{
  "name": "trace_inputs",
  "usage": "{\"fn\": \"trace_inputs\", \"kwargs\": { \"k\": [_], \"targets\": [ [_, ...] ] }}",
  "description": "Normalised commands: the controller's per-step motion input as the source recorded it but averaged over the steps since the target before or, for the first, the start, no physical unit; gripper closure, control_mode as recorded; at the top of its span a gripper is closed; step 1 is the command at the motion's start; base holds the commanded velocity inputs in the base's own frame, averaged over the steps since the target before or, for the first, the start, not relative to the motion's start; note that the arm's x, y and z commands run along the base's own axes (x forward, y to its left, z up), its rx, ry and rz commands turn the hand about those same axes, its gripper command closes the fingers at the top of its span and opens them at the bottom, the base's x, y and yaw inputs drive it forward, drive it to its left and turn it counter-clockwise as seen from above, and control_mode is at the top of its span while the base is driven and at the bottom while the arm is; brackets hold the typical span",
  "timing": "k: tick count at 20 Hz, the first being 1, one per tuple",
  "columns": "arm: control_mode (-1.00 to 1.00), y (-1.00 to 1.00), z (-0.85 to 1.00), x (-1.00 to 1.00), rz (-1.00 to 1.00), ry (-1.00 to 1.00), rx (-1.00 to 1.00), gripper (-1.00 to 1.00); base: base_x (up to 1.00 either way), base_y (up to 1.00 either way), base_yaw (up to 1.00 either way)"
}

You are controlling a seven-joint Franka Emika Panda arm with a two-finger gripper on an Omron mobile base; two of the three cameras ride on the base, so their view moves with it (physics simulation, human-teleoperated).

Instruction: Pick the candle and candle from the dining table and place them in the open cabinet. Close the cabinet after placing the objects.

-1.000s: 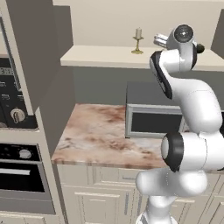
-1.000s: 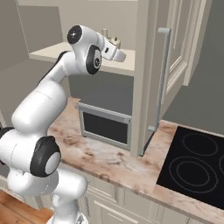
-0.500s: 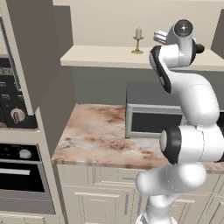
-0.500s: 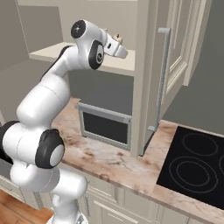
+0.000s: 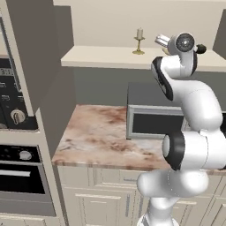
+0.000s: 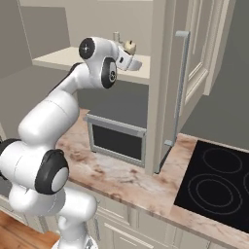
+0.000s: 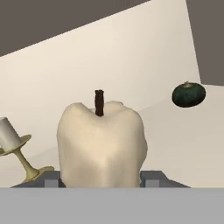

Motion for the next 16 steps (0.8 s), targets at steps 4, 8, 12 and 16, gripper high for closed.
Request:
{"fn": "trace_inputs", "kwargs": {
  "k": [4,8,12,16],
  "targets": [
    [-1.00,0.00,-0.02,0.00,0.00,0.00,-0.01,1.00,0.00,0.00,0.00],
    [-1.00,0.00,0.00,0.01,0.00,0.00,0.00,1.00,0.00,0.00,0.00],
    [-1.00,0.00,0.09,0.08,-0.03,0.02,0.00,1.00,0.00,0.00,0.00],
    [-1.00,0.07,0.03,0.13,-0.12,0.05,-0.09,1.00,0.00,0.00,0.00]
  ]
}}
